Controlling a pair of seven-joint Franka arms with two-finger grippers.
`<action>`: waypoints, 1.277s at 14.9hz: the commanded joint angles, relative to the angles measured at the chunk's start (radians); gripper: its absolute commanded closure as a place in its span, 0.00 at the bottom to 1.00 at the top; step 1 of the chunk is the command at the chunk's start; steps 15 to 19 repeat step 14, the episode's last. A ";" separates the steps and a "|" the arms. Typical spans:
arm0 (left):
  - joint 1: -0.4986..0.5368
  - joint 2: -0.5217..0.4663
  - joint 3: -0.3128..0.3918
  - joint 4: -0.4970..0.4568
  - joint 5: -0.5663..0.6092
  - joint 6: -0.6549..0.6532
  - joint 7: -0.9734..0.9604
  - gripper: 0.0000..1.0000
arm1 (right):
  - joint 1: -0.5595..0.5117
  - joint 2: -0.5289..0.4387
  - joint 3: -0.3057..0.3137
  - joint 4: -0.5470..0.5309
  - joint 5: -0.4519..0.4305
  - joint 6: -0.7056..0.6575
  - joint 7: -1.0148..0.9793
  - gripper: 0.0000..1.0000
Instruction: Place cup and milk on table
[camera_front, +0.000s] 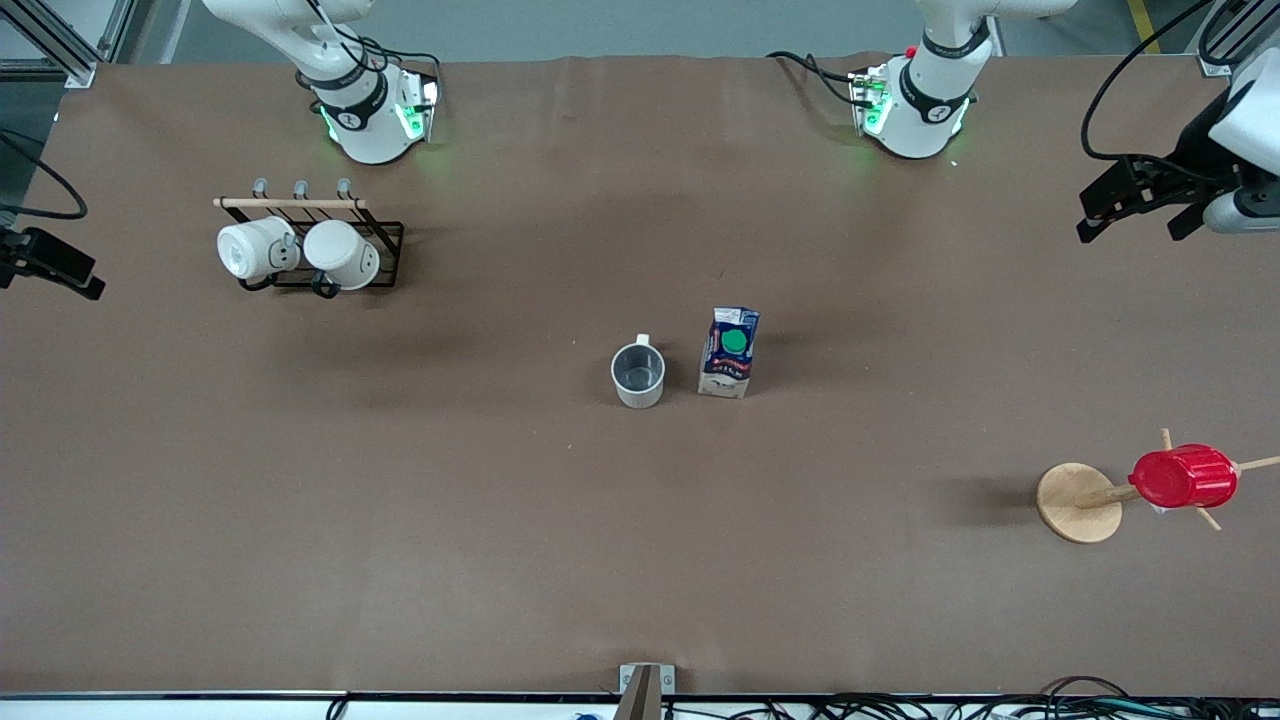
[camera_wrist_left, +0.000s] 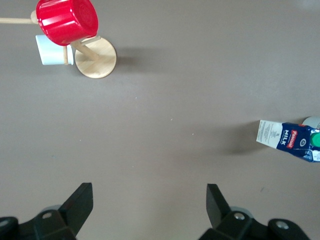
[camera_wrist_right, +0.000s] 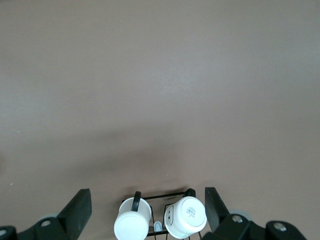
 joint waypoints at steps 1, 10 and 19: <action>-0.014 0.076 -0.002 0.091 -0.008 -0.052 0.013 0.00 | 0.004 -0.021 0.001 0.050 0.049 -0.083 0.000 0.00; -0.017 0.081 -0.005 0.094 -0.008 -0.075 0.013 0.00 | 0.004 -0.019 0.003 0.049 0.043 -0.073 0.000 0.00; -0.023 0.084 -0.005 0.094 -0.006 -0.072 0.001 0.00 | 0.004 -0.019 0.001 0.049 0.043 -0.073 0.001 0.00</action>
